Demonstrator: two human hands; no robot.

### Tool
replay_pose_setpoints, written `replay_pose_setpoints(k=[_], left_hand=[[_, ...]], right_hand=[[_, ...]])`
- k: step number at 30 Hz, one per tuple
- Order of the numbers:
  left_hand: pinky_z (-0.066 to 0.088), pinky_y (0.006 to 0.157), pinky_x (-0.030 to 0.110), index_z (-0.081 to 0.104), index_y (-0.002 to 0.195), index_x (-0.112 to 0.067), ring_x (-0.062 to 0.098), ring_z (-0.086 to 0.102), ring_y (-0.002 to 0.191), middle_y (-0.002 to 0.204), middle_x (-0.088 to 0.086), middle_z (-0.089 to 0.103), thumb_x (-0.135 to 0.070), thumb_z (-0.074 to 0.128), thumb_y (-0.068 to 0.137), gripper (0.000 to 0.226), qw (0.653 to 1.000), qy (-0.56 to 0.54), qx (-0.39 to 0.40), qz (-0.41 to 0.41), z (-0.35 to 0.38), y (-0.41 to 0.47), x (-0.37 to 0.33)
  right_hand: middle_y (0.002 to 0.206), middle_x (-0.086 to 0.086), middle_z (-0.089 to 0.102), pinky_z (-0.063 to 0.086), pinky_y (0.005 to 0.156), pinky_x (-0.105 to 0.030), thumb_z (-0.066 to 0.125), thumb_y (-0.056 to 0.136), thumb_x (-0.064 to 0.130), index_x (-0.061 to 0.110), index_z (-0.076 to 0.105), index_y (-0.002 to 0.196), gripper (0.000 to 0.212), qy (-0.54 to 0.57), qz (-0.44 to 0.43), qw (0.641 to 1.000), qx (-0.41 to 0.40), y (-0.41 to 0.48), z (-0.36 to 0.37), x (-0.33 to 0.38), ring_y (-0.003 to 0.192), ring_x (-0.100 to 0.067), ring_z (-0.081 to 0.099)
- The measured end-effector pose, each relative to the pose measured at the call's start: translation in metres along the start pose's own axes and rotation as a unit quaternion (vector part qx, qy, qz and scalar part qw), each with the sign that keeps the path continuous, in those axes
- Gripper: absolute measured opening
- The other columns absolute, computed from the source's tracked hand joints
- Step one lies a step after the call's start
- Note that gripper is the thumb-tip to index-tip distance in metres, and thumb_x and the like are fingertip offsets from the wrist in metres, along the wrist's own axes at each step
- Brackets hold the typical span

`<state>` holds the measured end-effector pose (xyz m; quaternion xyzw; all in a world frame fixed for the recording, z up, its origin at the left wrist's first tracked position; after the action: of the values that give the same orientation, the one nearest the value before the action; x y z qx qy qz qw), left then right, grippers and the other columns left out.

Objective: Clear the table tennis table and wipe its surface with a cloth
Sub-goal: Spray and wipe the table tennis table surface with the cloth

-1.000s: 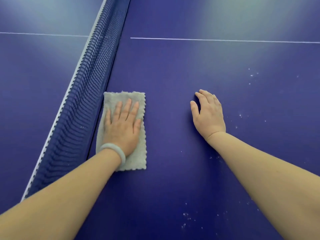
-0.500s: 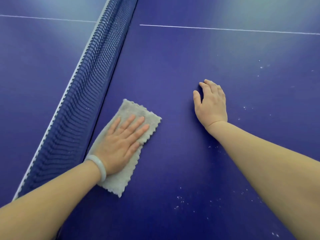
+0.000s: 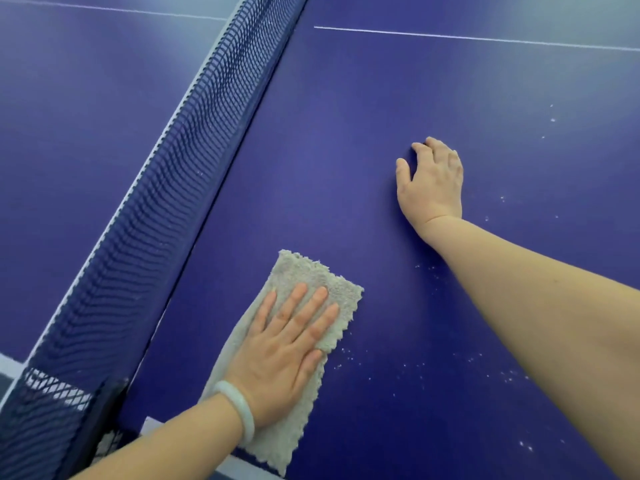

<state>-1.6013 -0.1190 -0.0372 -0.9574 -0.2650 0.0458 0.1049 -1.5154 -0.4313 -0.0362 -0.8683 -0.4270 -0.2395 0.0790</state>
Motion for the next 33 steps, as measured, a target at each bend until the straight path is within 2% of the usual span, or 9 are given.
replay_pose_setpoints(k=[4, 7, 10, 14, 18, 25, 27, 30, 33], left_hand=[[0.015, 0.117, 0.053, 0.014, 0.158, -0.025, 0.023, 0.006, 0.153, 0.166, -0.003, 0.008, -0.037, 0.023, 0.102, 0.058, 1.000, -0.008, 0.004, -0.003, 0.003, 0.001, -0.002], [0.017, 0.117, 0.054, 0.016, 0.158, -0.024, 0.023, 0.007, 0.152, 0.165, -0.003, 0.010, -0.037, 0.020, 0.103, 0.057, 1.000, -0.012, -0.002, -0.003, 0.003, 0.000, -0.001], [0.015, 0.118, 0.053, 0.017, 0.158, -0.023, 0.023, 0.008, 0.152, 0.165, -0.003, 0.010, -0.038, 0.016, 0.104, 0.056, 1.000, -0.006, -0.015, 0.001, 0.002, 0.001, -0.002], [0.014, 0.119, 0.051, 0.015, 0.158, -0.024, 0.022, 0.007, 0.152, 0.165, -0.004, 0.008, -0.038, 0.020, 0.103, 0.056, 1.000, 0.003, -0.016, -0.003, 0.003, 0.000, 0.000], [0.013, 0.119, 0.050, 0.011, 0.158, -0.026, 0.020, 0.005, 0.153, 0.166, -0.005, 0.006, -0.038, 0.021, 0.103, 0.058, 1.000, 0.005, -0.022, -0.013, 0.007, 0.000, 0.001], [0.011, 0.120, 0.048, 0.007, 0.158, -0.028, 0.017, 0.001, 0.153, 0.166, -0.007, 0.002, -0.040, 0.016, 0.103, 0.057, 0.999, 0.013, -0.027, -0.025, 0.010, -0.001, 0.003], [0.006, 0.122, 0.046, 0.003, 0.158, -0.031, 0.014, -0.005, 0.152, 0.165, -0.010, -0.001, -0.043, 0.010, 0.102, 0.057, 0.998, -0.002, -0.030, -0.059, 0.011, 0.000, 0.004], [-0.005, 0.123, 0.044, -0.009, 0.155, -0.034, 0.011, -0.016, 0.150, 0.163, -0.013, -0.013, -0.046, -0.003, 0.098, 0.058, 0.980, -0.051, -0.037, -0.187, 0.009, 0.005, -0.003], [-0.008, 0.122, 0.047, -0.017, 0.154, -0.031, 0.016, -0.019, 0.150, 0.162, -0.011, -0.020, -0.042, -0.004, 0.100, 0.057, 0.960, -0.088, -0.046, -0.263, 0.004, 0.017, -0.036]], right_hand=[[0.154, -0.005, 0.037, 0.009, 0.123, -0.038, 0.041, 0.104, 0.035, 0.010, 0.041, 0.146, 0.049, 0.108, -0.004, 0.993, 0.046, -0.008, -0.016, -0.001, 0.145, -0.020, 0.025], [0.146, -0.002, 0.045, 0.022, 0.120, -0.040, 0.041, 0.105, 0.027, 0.010, 0.045, 0.143, 0.042, 0.184, 0.022, 0.983, -0.004, -0.056, -0.060, -0.025, 0.138, -0.013, 0.031], [0.141, -0.004, 0.050, 0.025, 0.119, -0.043, 0.042, 0.104, 0.021, 0.008, 0.049, 0.139, 0.038, 0.120, 0.064, 0.990, -0.022, -0.136, -0.091, -0.069, 0.133, -0.010, 0.033], [0.149, -0.007, 0.043, 0.021, 0.121, -0.044, 0.045, 0.101, 0.023, 0.005, 0.048, 0.141, 0.044, 0.035, 0.077, 0.996, 0.007, -0.216, -0.090, -0.095, 0.139, -0.011, 0.019], [0.154, -0.007, 0.037, 0.015, 0.123, -0.041, 0.031, 0.099, 0.039, 0.005, 0.044, 0.145, 0.058, -0.006, 0.084, 0.996, -0.009, -0.251, -0.089, -0.104, 0.145, -0.017, 0.020], [0.158, -0.007, 0.031, 0.007, 0.124, -0.038, 0.020, 0.100, 0.048, 0.010, 0.038, 0.149, 0.065, -0.108, 0.068, 0.992, -0.016, -0.268, -0.081, -0.113, 0.148, -0.021, 0.020], [0.158, -0.006, 0.030, 0.008, 0.124, -0.039, 0.018, 0.099, 0.050, 0.011, 0.038, 0.149, 0.067, -0.112, 0.075, 0.991, -0.013, -0.268, -0.081, -0.112, 0.148, -0.021, 0.019], [0.158, -0.006, 0.029, 0.006, 0.124, -0.038, 0.017, 0.100, 0.050, 0.011, 0.036, 0.150, 0.067, -0.130, 0.075, 0.989, -0.008, -0.269, -0.082, -0.111, 0.148, -0.021, 0.018], [0.160, -0.004, 0.026, 0.002, 0.124, -0.035, 0.028, 0.102, 0.044, 0.013, 0.034, 0.151, 0.058, -0.120, 0.087, 0.989, 0.002, -0.268, -0.084, -0.110, 0.149, -0.020, 0.014]])
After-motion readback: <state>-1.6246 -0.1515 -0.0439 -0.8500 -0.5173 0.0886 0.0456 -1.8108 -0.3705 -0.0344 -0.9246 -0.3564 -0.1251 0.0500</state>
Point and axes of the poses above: each hand's wrist, its own y-axis towards the middle knuckle, its own z-axis out of the palm, x = y × z, the point moved 5 cm from there along y, towards the middle knuckle
